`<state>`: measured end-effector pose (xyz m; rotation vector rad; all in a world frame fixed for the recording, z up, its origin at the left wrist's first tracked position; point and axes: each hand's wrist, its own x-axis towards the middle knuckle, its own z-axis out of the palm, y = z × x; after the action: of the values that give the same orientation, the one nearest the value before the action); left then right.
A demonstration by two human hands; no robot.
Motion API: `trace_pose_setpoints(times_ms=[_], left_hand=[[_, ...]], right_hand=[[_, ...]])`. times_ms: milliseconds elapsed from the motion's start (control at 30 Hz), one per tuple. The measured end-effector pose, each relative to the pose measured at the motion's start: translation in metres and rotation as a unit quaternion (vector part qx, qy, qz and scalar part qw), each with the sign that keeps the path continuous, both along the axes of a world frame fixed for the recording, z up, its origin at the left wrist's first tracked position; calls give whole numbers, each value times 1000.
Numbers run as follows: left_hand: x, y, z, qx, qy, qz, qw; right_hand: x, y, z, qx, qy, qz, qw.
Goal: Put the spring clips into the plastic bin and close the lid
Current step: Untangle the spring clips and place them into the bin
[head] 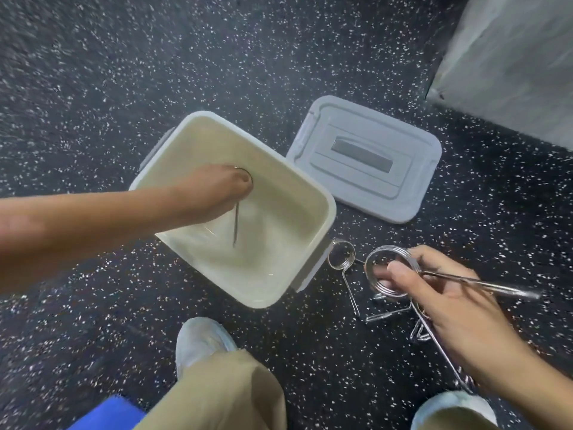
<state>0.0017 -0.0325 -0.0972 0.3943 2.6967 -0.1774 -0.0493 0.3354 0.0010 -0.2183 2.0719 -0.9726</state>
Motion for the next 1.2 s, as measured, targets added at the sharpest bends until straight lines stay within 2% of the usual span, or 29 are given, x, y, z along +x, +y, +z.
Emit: trace_pose_setpoints(times_ms=[133, 200, 267, 300, 367, 433, 467, 500, 567, 600, 700, 800, 833, 933, 967, 1033, 1100, 1200], left_hand=[[-3, 2, -21, -67, -54, -40, 995], [-2, 1, -28, -93, -68, -10, 993], [-2, -1, -27, -86, -69, -6, 994], [-2, 0, -25, -82, -58, -2, 995], [-3, 0, -19, -102, -56, 19, 993], [-2, -1, -16, -95, -66, 53, 992], [0, -2, -14, -75, -58, 79, 992], [3, -1, -10, -39, -36, 113, 992], [12, 6, 5, 37, 15, 194, 980], [19, 15, 17, 76, 35, 234, 969], [40, 51, 67, 206, 82, 306, 926], [56, 89, 112, 339, 41, 345, 874], [58, 101, 122, 397, 9, 363, 843], [58, 127, 137, 566, -68, 420, 706], [57, 132, 138, 597, -70, 437, 669], [54, 139, 137, 636, -53, 463, 615], [51, 140, 135, 643, -15, 478, 598], [49, 139, 130, 601, 15, 505, 618]], right_hand=[[6, 1, 3, -41, 13, 54, 998], [4, -15, -2, -59, -31, 39, 997], [9, -19, -9, -94, -160, 33, 982], [13, -24, -11, -80, -194, 15, 977], [15, -29, -11, -52, -169, 51, 983], [21, -16, -5, 10, 3, 168, 986], [23, -9, 0, 2, 87, 250, 964], [21, -4, 5, -21, 182, 341, 922], [8, -6, 8, 5, 333, 417, 846], [2, -4, 8, 5, 349, 424, 836], [-4, -8, 9, 10, 378, 378, 845], [-10, -18, 9, 4, 414, 319, 852], [-10, -23, 11, 1, 420, 308, 854], [-6, -42, 13, -15, 442, 305, 843], [-5, -47, 13, -24, 448, 308, 839], [-1, -55, 14, -40, 462, 309, 831], [2, -59, 13, -53, 473, 307, 824], [2, -59, 10, -66, 474, 297, 827]])
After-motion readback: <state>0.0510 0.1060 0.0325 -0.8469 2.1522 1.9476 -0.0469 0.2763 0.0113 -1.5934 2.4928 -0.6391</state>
